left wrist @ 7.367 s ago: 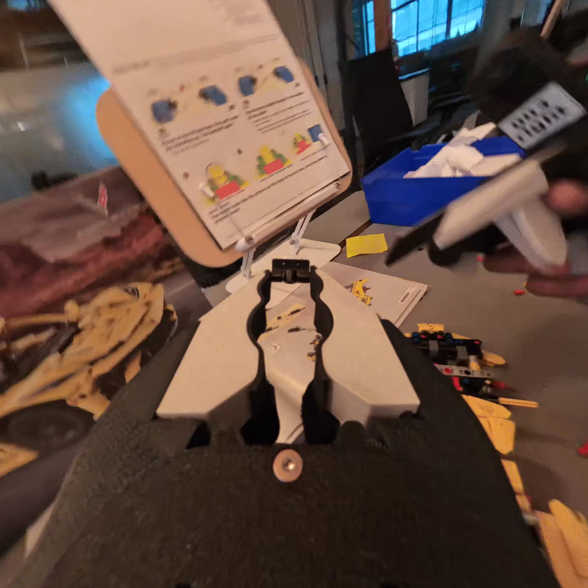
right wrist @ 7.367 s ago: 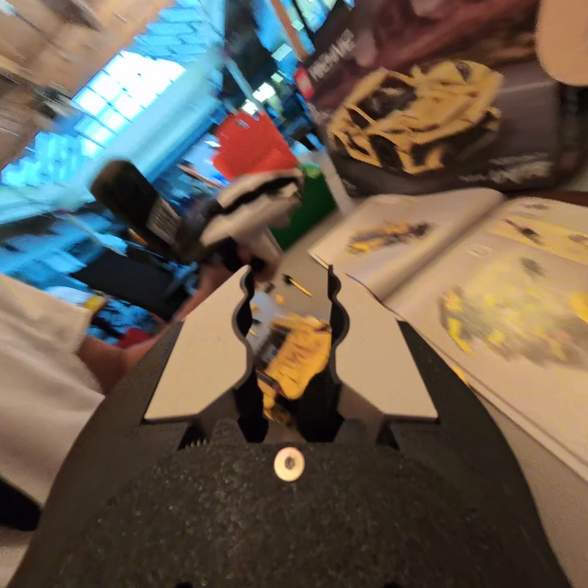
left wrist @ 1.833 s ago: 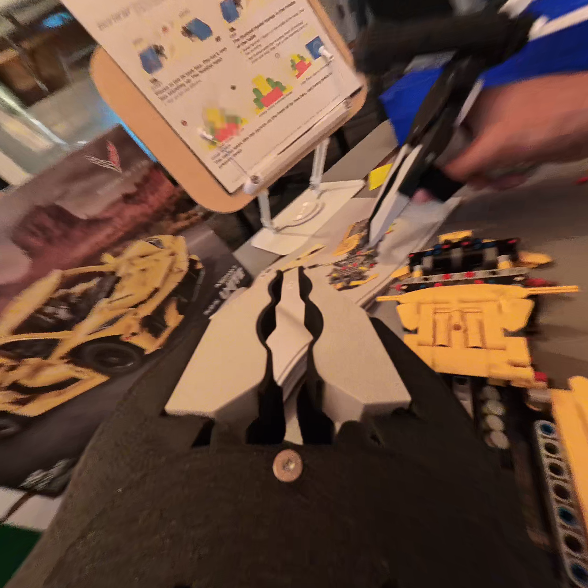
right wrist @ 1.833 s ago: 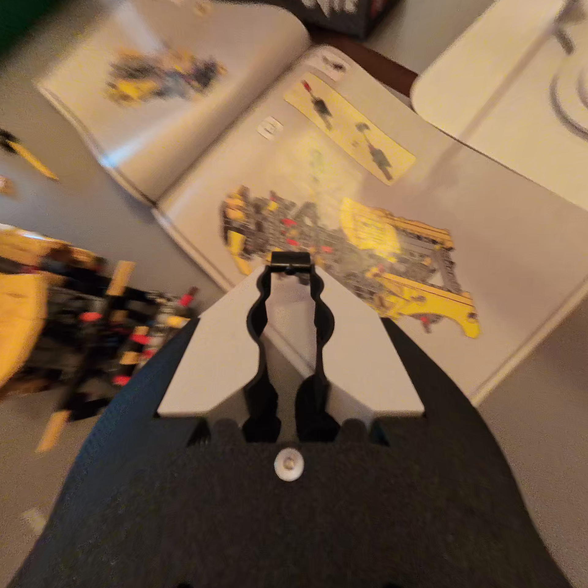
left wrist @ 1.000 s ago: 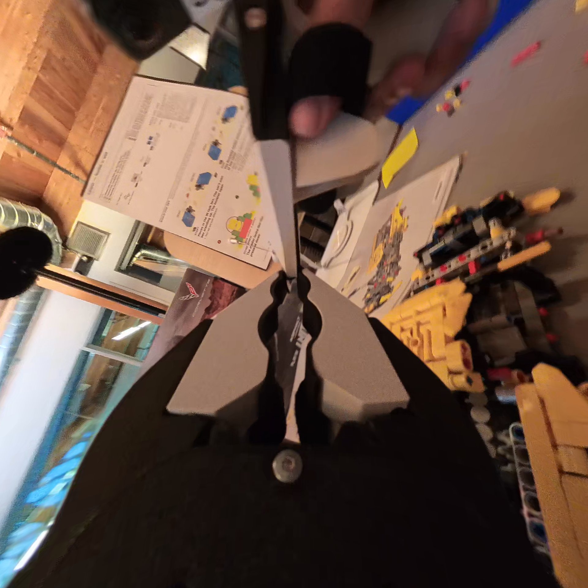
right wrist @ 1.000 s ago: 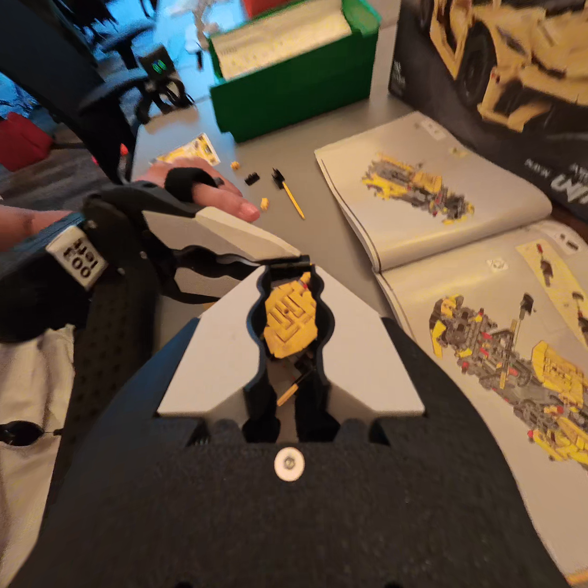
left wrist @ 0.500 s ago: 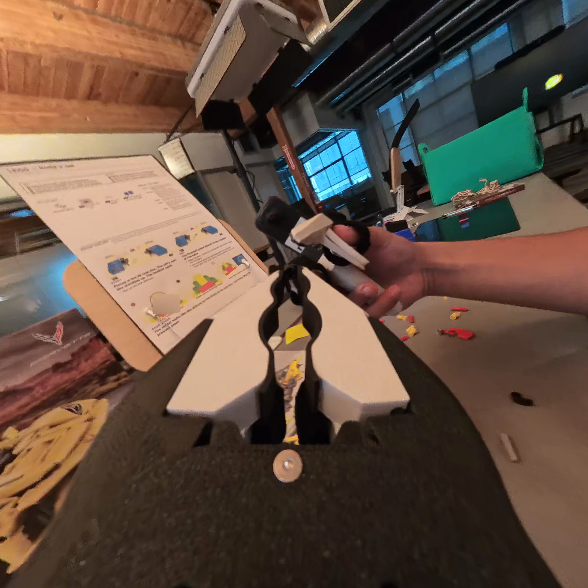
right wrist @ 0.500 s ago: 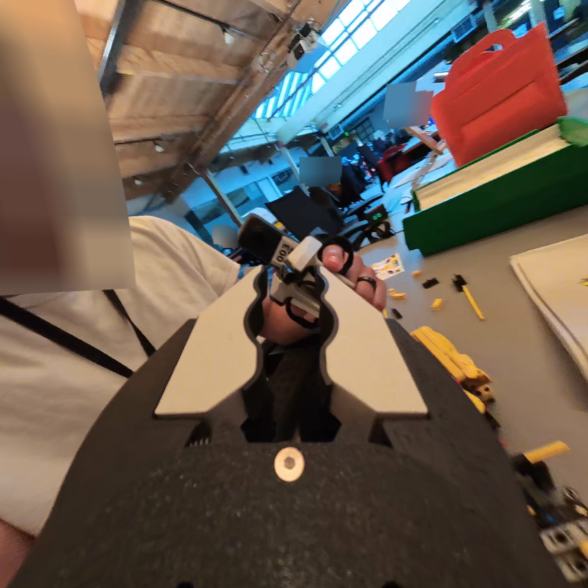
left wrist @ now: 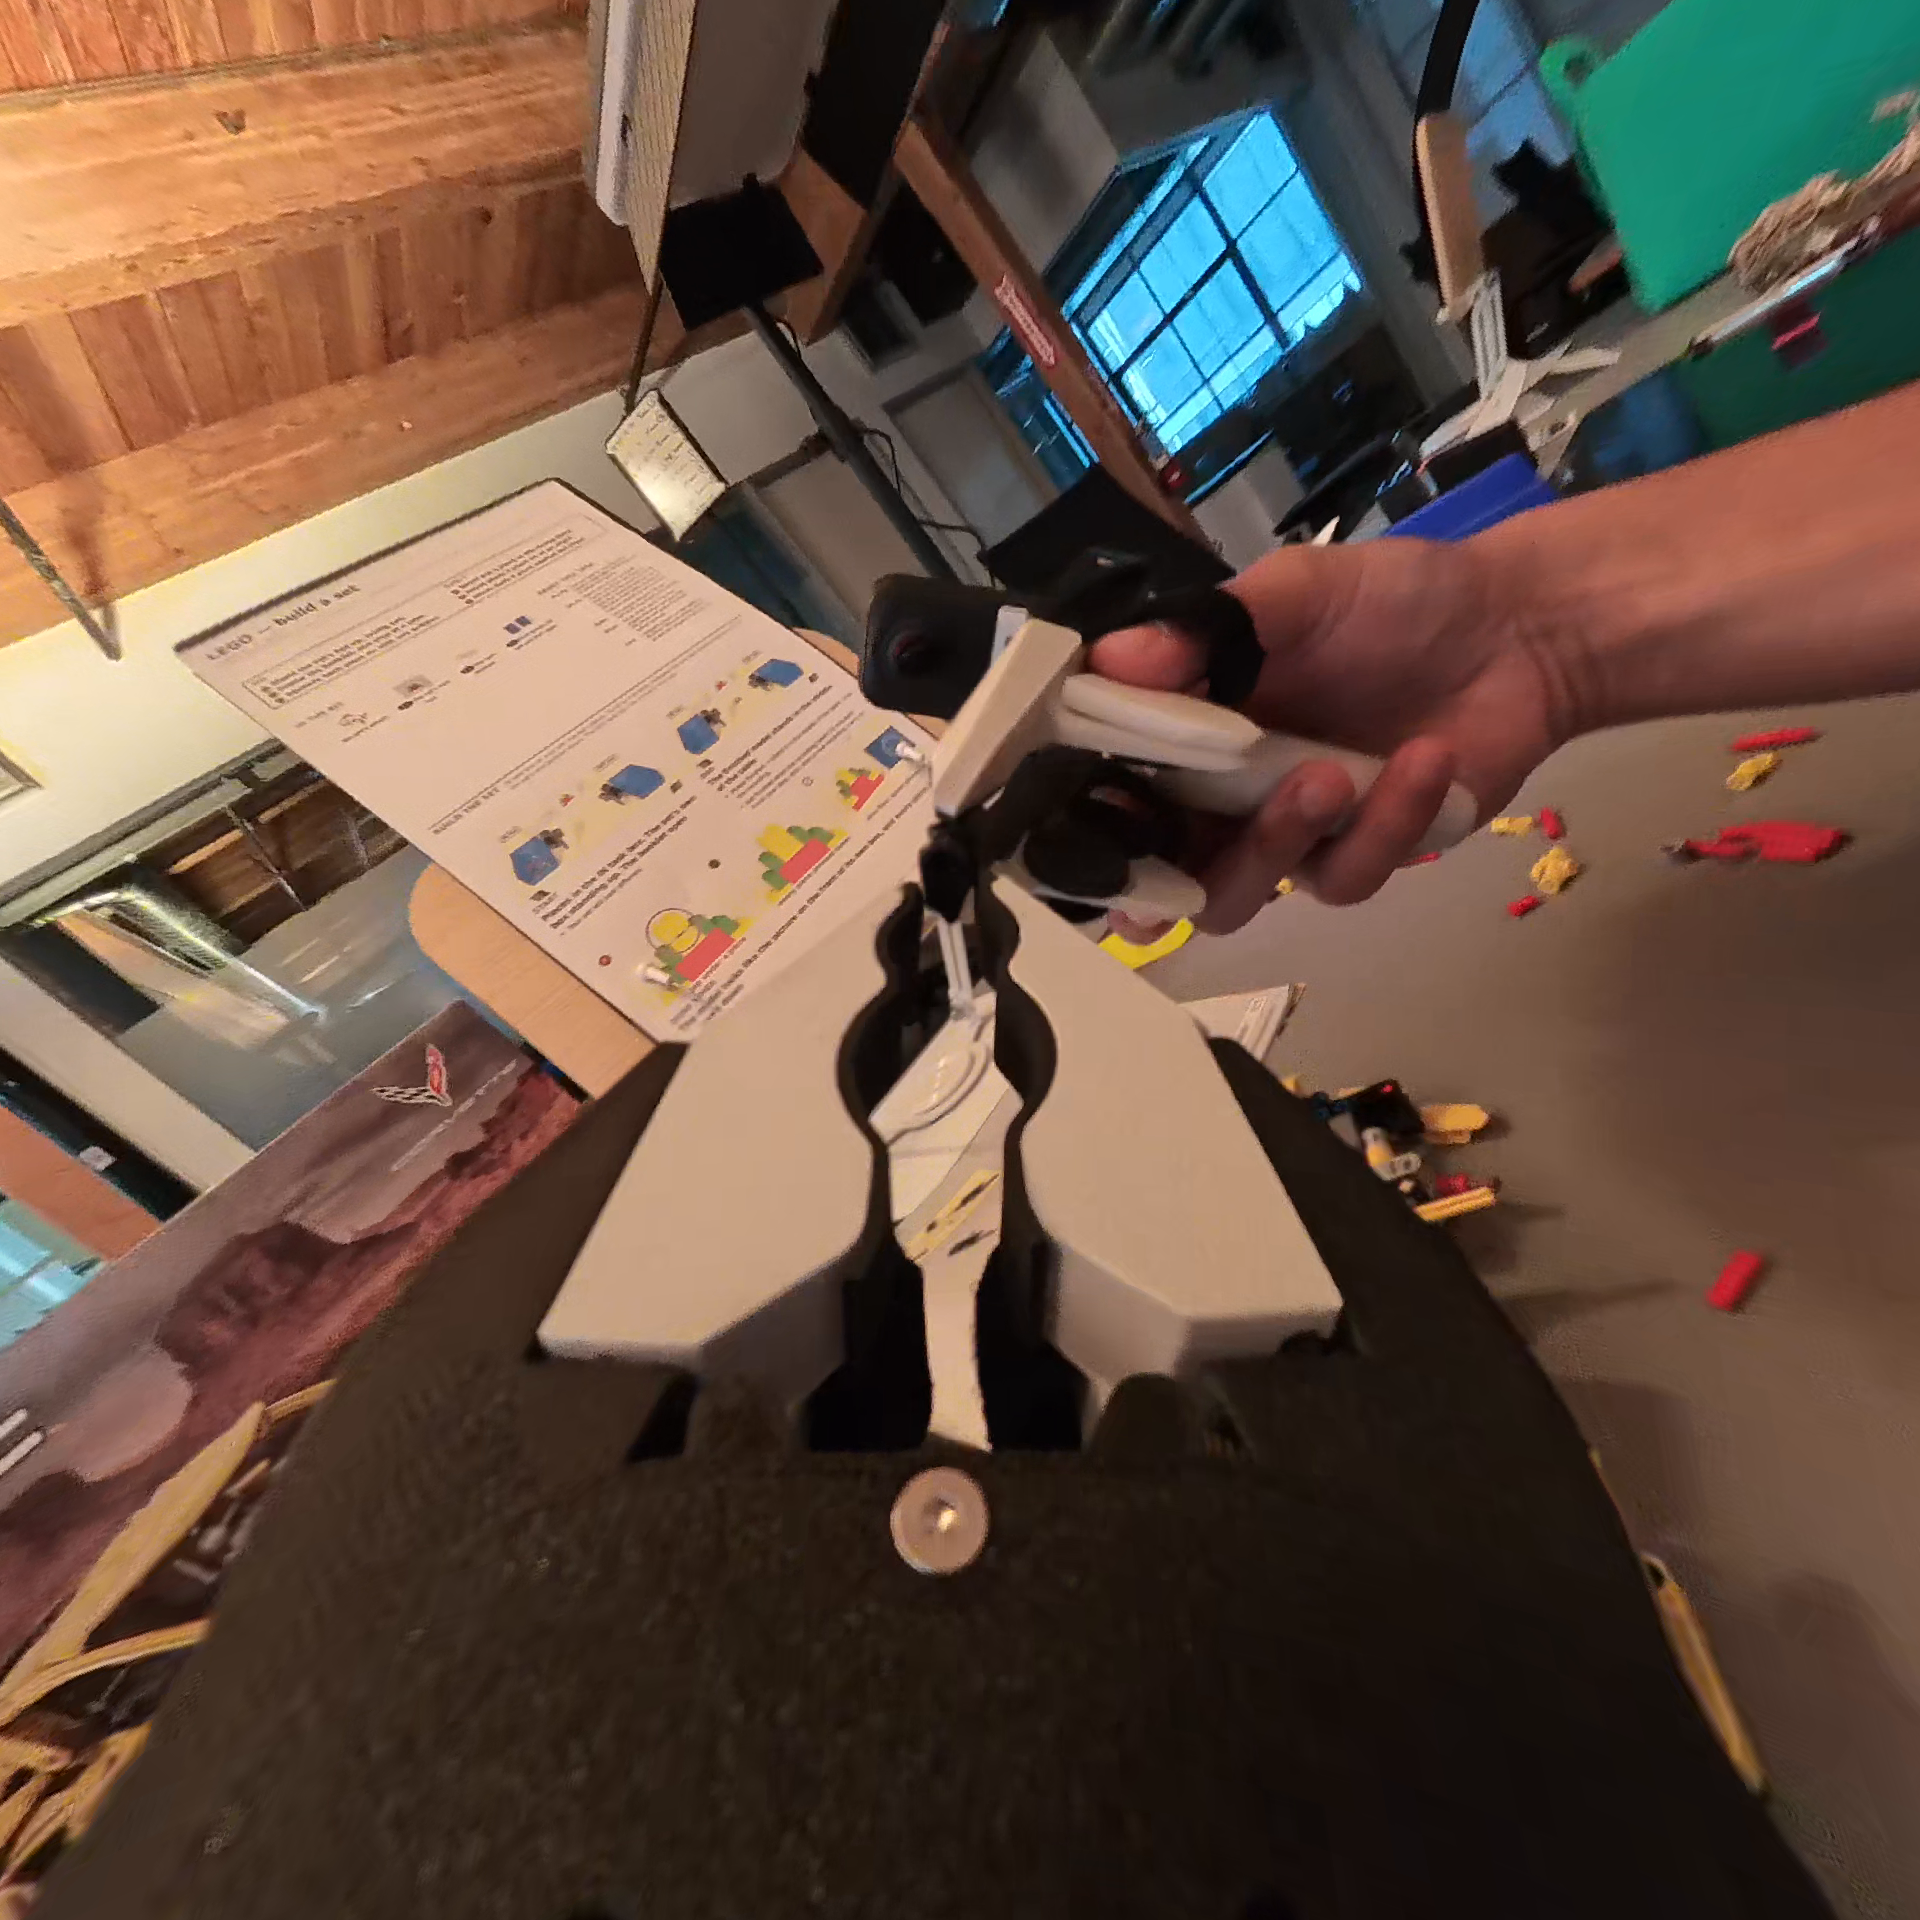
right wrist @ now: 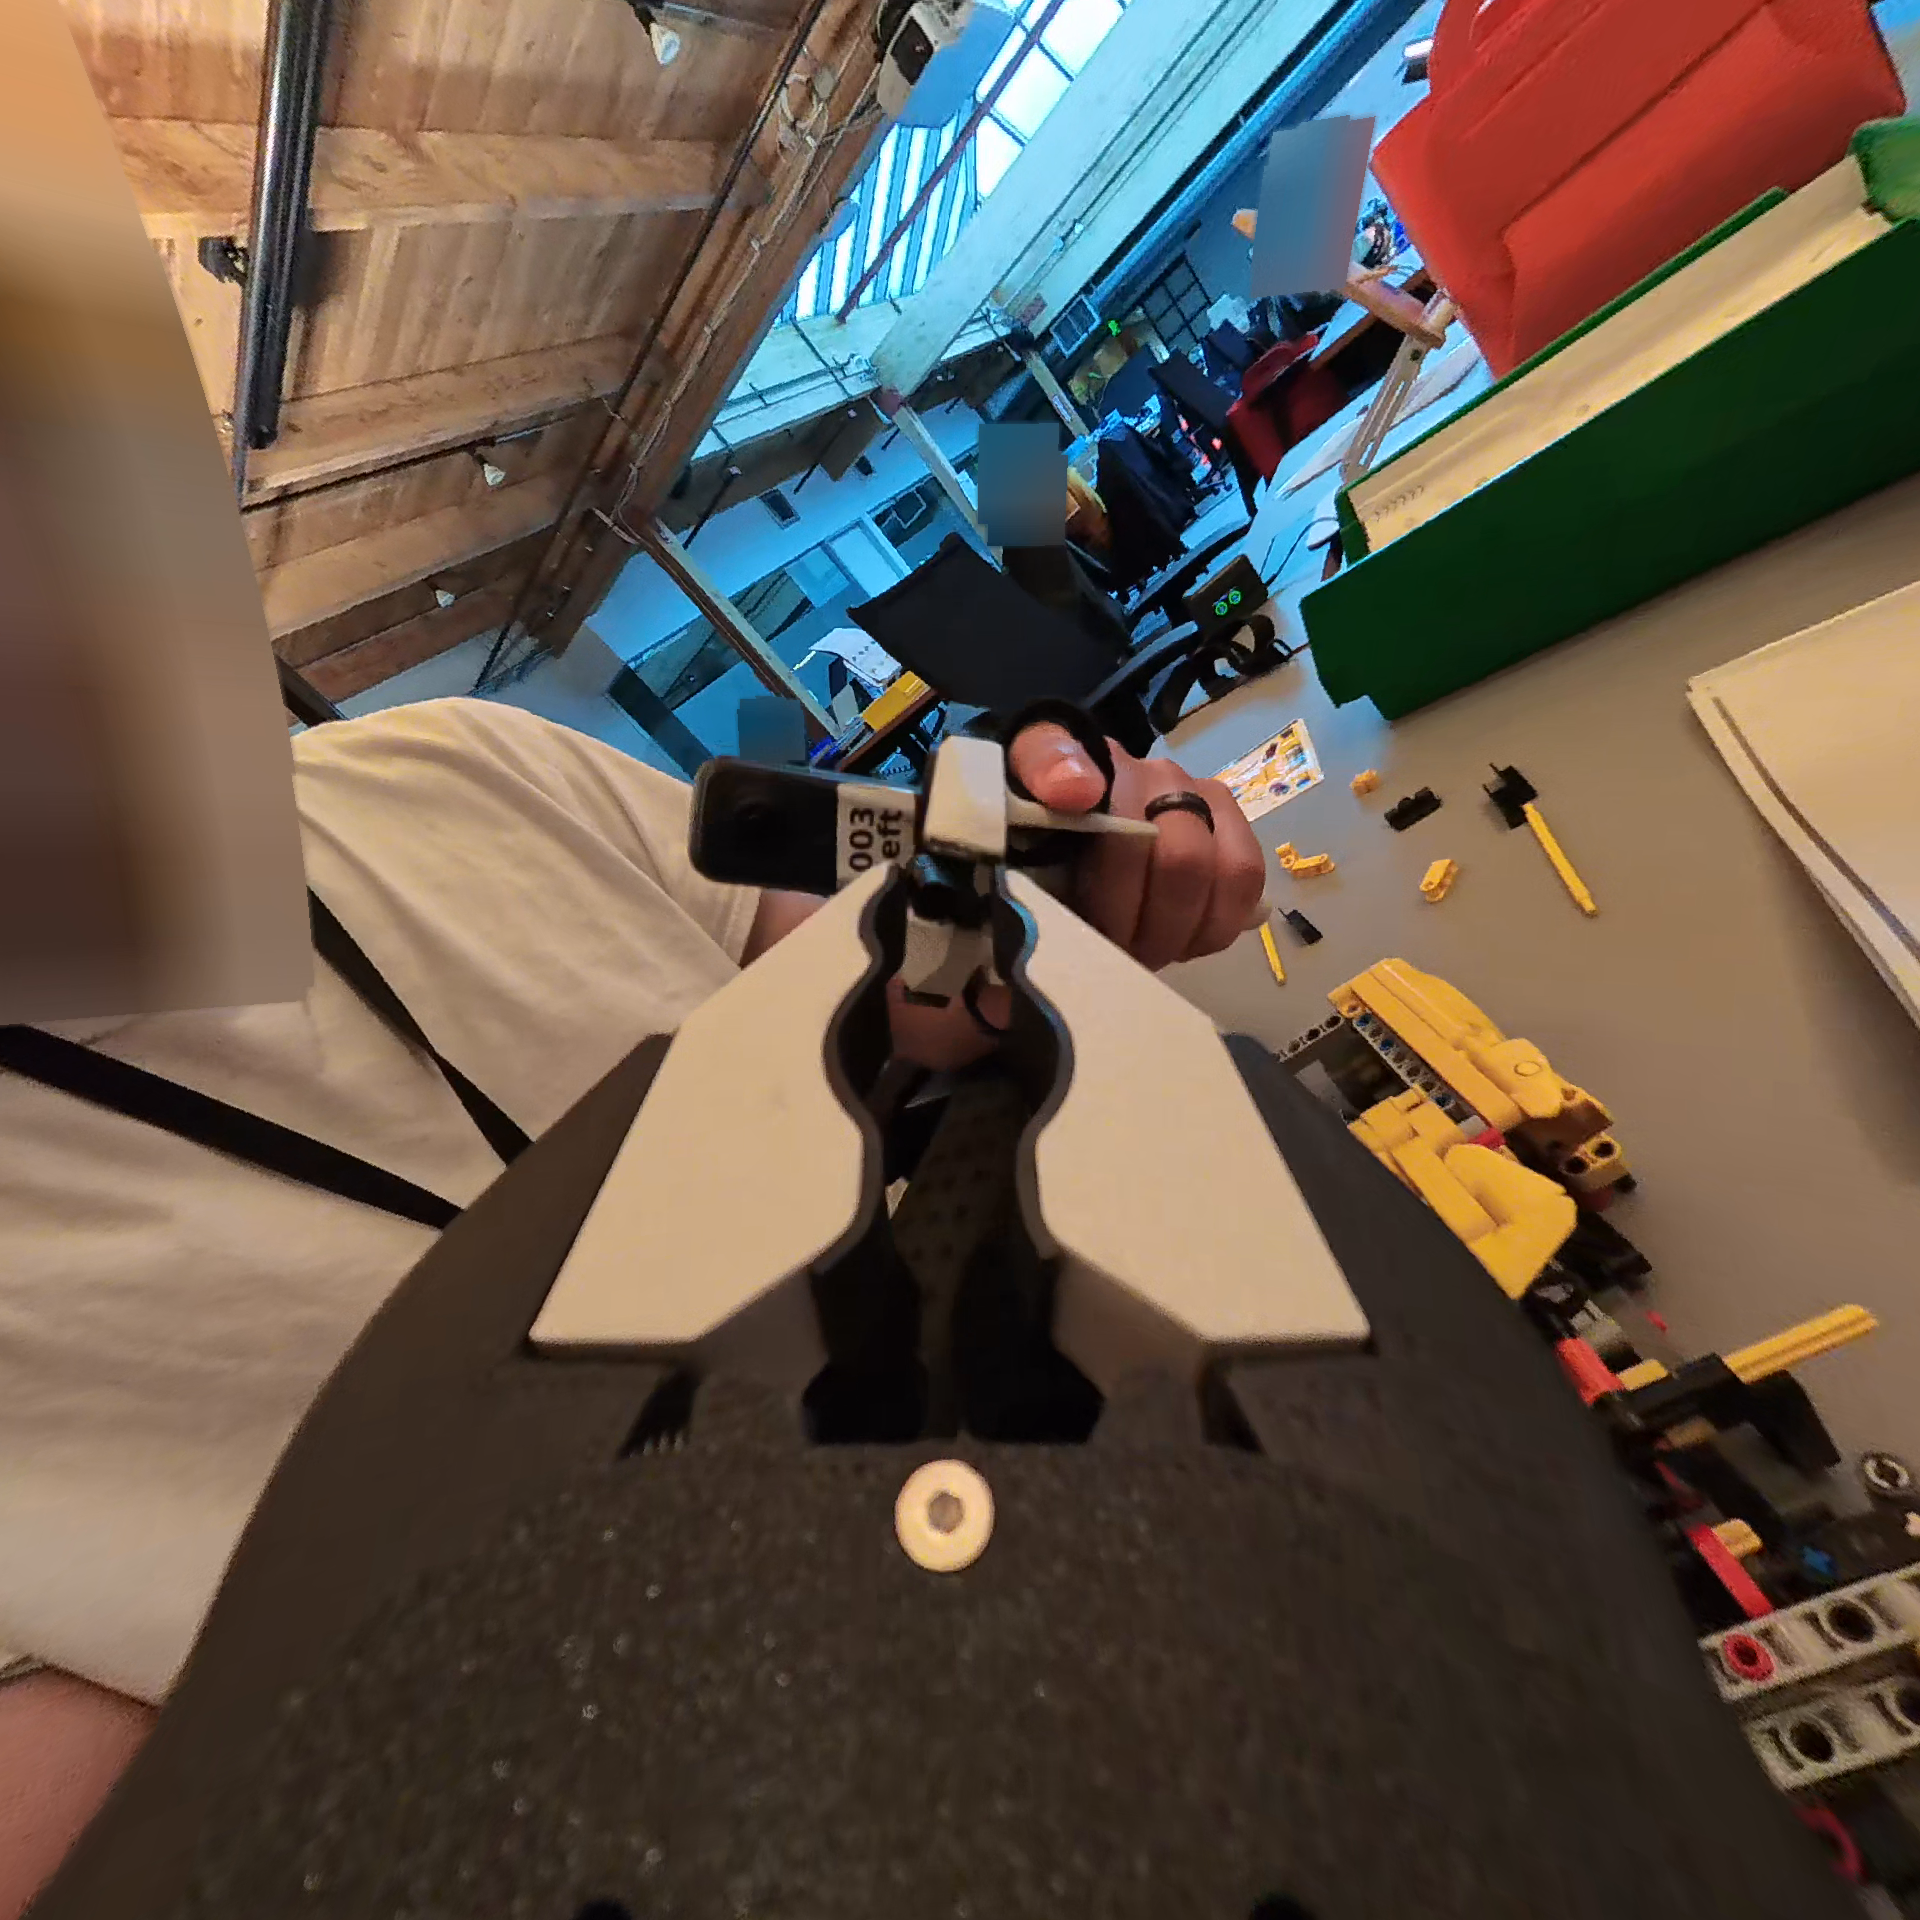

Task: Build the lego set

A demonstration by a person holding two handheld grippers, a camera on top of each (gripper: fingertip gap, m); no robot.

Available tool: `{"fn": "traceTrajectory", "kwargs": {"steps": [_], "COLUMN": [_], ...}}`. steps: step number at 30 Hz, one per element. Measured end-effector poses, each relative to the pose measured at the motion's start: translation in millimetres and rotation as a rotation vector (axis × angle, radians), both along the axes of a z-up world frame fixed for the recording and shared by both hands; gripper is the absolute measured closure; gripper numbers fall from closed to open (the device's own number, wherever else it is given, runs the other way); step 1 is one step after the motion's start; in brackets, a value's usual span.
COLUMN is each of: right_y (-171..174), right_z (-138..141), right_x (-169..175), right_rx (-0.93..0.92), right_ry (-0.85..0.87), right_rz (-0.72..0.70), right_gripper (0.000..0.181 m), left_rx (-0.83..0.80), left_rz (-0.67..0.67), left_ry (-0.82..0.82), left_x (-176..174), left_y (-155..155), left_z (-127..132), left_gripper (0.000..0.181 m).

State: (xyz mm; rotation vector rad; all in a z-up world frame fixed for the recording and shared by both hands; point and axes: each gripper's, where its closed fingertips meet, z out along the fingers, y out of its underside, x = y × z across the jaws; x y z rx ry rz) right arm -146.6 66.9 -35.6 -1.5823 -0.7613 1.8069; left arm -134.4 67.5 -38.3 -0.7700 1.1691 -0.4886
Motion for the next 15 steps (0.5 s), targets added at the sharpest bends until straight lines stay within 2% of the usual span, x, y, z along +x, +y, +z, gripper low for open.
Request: {"fn": "traceTrajectory", "kwargs": {"steps": [15], "right_y": [-1.4], "right_z": [-7.4], "right_x": [1.3], "right_rx": [0.01], "right_ry": [-0.036], "right_rz": [0.013], "right_gripper": [0.166], "left_rx": [-0.077], "left_rz": [-0.048], "left_ry": [0.035], "left_x": [0.4], "left_y": [-0.5], "left_z": [-6.6], "left_gripper": [0.173]}}
